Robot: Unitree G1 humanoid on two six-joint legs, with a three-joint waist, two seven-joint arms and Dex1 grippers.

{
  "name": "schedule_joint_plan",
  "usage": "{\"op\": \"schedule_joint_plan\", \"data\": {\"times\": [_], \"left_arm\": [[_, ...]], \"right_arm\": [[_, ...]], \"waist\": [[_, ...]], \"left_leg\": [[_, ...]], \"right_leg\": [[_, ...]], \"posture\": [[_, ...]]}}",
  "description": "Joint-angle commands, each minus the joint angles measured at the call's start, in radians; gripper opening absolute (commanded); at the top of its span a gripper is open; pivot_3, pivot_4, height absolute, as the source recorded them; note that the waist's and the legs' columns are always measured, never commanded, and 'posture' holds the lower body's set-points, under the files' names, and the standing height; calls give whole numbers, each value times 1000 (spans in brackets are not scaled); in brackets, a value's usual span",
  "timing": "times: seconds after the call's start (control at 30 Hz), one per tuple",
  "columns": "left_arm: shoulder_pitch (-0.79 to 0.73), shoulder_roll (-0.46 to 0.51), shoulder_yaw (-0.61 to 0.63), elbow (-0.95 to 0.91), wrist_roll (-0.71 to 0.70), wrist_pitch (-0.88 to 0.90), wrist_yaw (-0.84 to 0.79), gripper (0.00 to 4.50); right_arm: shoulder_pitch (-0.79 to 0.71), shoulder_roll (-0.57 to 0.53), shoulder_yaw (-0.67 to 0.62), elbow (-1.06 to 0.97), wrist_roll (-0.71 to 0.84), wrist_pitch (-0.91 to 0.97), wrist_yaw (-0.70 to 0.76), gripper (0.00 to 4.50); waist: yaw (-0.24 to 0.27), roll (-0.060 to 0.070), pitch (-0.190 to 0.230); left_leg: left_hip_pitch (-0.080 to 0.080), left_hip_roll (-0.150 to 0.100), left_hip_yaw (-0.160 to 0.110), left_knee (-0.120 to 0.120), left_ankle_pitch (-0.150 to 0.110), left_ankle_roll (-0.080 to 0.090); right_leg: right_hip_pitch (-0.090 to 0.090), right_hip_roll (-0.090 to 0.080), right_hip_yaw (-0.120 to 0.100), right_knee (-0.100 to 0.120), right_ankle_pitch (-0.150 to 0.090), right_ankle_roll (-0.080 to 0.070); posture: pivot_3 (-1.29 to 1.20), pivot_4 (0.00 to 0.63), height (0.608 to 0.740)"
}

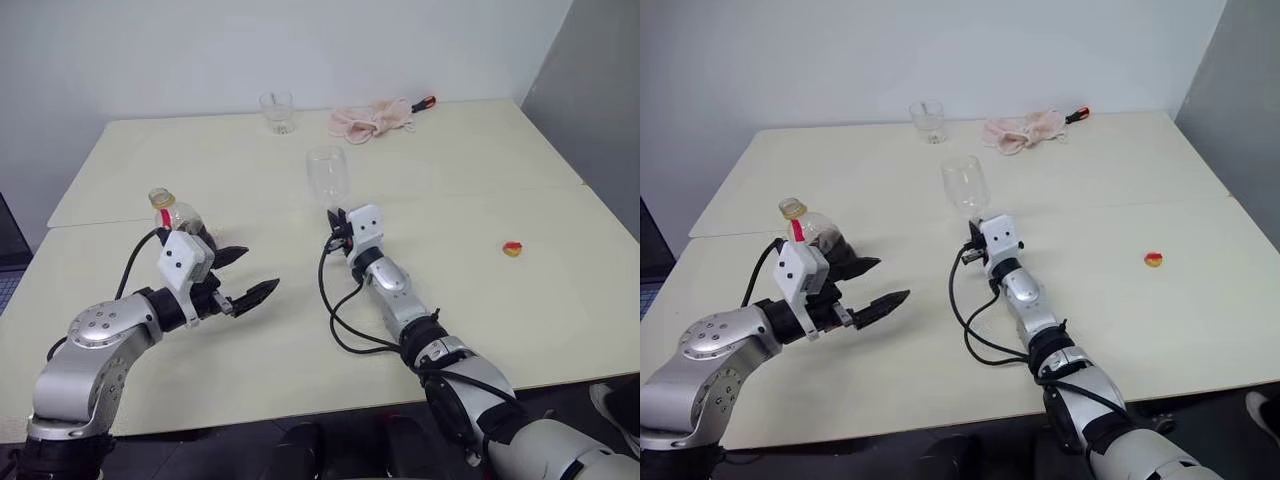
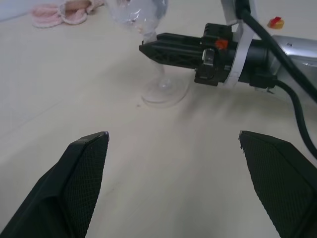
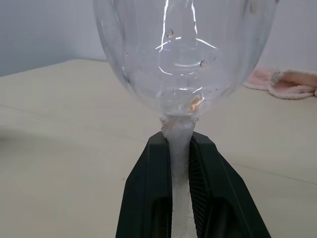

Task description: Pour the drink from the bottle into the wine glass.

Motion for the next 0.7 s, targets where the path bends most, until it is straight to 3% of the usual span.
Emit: {"op": "schedule_joint_plan", "data": {"times": [0.03, 0.47, 0.7], "left_arm": [[-22, -6, 20, -47, -33, 7, 24, 4500], [-89, 3, -7, 6, -19, 2, 18, 4500], [-51, -12, 48, 17, -13, -10, 56, 4500]], "right_arm": [[28, 0, 7, 9, -18, -11, 37, 205], [102, -49, 18, -25, -43, 48, 107, 185], [99, -71, 37, -109, -18, 162, 276, 184]], "waist": [[0, 0, 0], [4, -1, -8], [2, -1, -9]], "left_leg": [[3, 1, 0, -1, 0, 0], [8, 8, -1, 0, -5, -7], [10, 10, -1, 0, -6, -8]], "right_leg": [[3, 1, 0, -2, 0, 0], [6, 9, 2, -3, 0, -2], [7, 12, 3, -4, 0, -4]], "posture": [[0, 150, 740], [0, 150, 740], [0, 150, 740]]}}
